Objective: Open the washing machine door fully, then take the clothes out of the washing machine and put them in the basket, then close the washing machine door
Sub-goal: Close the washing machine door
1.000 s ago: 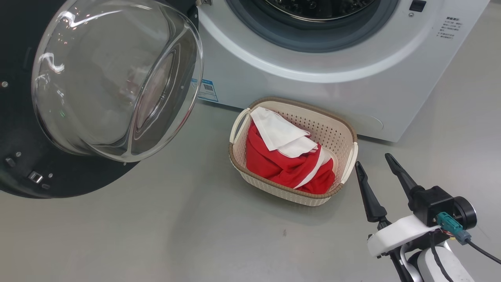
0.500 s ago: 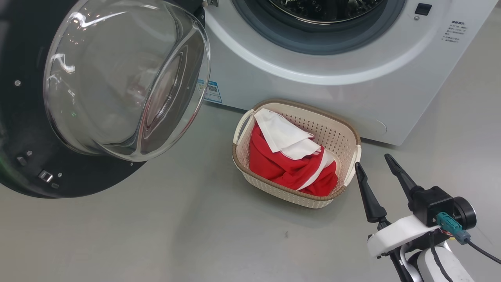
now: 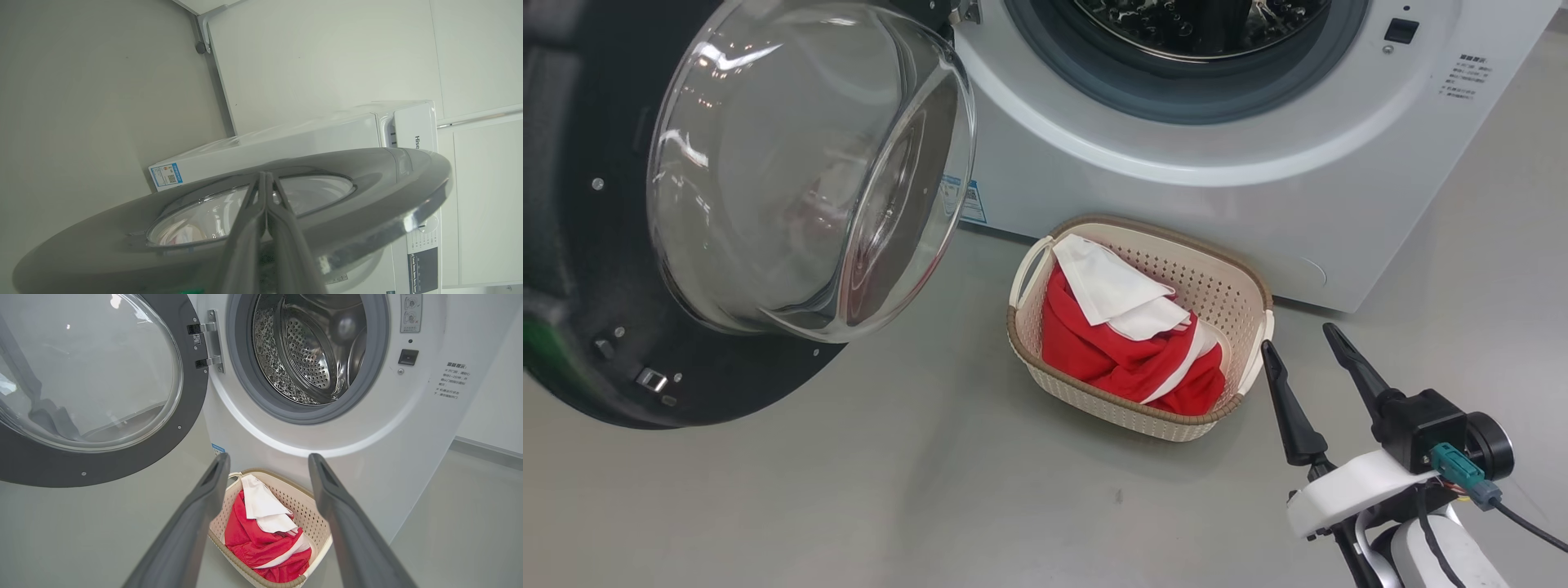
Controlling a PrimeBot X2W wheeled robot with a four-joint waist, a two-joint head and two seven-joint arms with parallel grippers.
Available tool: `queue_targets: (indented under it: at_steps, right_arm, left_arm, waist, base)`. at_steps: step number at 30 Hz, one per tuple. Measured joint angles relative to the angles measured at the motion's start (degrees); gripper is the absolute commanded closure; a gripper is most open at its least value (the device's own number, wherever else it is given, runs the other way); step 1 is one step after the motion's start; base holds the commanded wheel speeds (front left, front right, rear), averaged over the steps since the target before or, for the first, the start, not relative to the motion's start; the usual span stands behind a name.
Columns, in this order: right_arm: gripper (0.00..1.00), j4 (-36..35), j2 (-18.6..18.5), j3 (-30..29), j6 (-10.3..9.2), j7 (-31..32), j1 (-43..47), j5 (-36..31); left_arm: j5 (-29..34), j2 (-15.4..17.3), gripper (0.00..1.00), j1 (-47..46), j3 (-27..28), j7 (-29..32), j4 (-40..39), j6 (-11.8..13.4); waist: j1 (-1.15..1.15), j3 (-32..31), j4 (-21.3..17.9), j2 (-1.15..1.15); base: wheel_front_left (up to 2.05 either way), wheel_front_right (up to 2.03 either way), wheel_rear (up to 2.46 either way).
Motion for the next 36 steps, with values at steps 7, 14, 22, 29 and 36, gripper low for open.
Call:
queue_targets:
  at_steps: [7, 14, 22, 29, 36]
  right_arm:
    - [0.0, 0.1, 0.2, 0.0, -0.05, -0.3, 0.0, 0.4]
    - [0.0, 0.5, 0.5, 0.1, -0.05, -0.5, 0.0, 0.4]
    - [0.0, 0.5, 0.9, 0.2, -0.08, -0.6, 0.1, 0.4]
    - [0.0, 0.7, 1.6, 0.9, -0.05, -1.0, 0.0, 0.4]
    - [0.0, 0.7, 1.8, 0.9, -0.07, -1.1, 0.0, 0.4]
  left_arm:
    - [-2.2, -1.7, 1.0, 2.0, -0.5, 3.4, -2.6, -0.5]
    - [-2.9, -2.8, 1.0, 4.6, -0.8, 6.0, -5.2, -0.5]
    - [-4.9, -5.3, 1.0, 7.1, -0.9, 9.1, -10.8, -0.5]
    - [-4.8, -6.1, 1.0, 10.7, -1.3, 11.0, -17.0, -0.5]
    - [-4.8, -8.4, 1.0, 13.4, -2.4, 13.0, -22.8, -0.5]
  waist:
    - [0.0, -0.4, -0.1, 0.0]
    - [0.0, -0.9, -0.5, 0.0]
    - [0.0, -1.1, -1.0, 0.0]
    - [0.0, -1.2, -2.4, 0.0]
    - [0.0, -0.9, -4.4, 0.0]
  base:
    - [0.0, 0.0, 0.0]
    - [0.0, 0.0, 0.0]
    - [0.0, 0.0, 0.0]
    - [0.0, 0.0, 0.0]
    - [0.0, 0.0, 0.0]
